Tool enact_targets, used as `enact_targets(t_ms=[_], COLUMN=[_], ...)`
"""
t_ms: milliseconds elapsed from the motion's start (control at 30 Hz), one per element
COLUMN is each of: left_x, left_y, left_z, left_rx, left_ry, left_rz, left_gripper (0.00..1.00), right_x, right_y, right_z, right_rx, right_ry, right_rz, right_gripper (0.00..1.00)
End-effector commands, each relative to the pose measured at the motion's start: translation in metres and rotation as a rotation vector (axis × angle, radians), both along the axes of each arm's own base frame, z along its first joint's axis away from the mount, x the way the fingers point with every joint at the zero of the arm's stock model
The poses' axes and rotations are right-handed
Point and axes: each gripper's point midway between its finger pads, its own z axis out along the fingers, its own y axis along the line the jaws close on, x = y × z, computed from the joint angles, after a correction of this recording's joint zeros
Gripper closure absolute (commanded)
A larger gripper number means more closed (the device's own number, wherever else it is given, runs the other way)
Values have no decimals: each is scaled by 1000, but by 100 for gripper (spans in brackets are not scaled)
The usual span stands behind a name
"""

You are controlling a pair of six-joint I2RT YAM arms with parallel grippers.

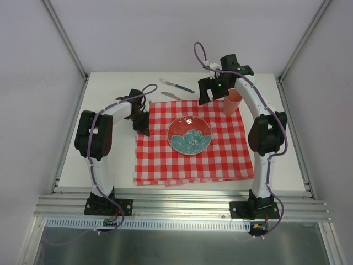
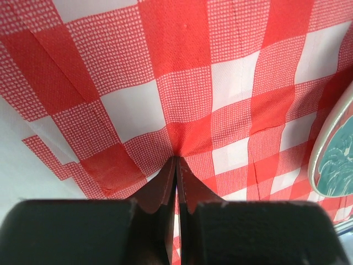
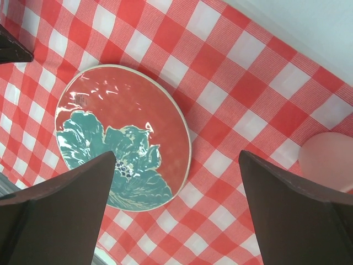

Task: Set the dinner table for one person

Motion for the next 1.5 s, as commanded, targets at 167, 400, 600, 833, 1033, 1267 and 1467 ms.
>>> enact_targets(t_ms=[167, 400, 600, 833, 1033, 1267, 1467], left_x=[12, 28, 62, 82, 74, 62, 67], left_y=[52, 51, 48, 22, -1, -9, -10], left_z=[2, 13, 52, 108, 145, 142, 134], left_rx=[116, 100, 92, -49, -137, -97, -80], left_ry=[33, -23, -168, -300, -368, -370, -358], left_rz=[87, 34, -2, -66, -122, -155, -151], left_gripper=[100, 65, 16, 13, 11, 10, 9], right_x=[26, 80, 121, 154, 164, 140, 120], right_y=[34, 74, 104, 118, 111, 114, 109], right_z=[25, 32, 39, 11, -45, -89, -109], right_rx=[45, 96, 232, 369, 438, 411, 329], right_ry=[-122, -304, -391, -319, -117, 38, 99], right_rz=[51, 73, -31, -239, -438, -459, -436], right_gripper=[1, 0, 0, 4, 6, 7, 7])
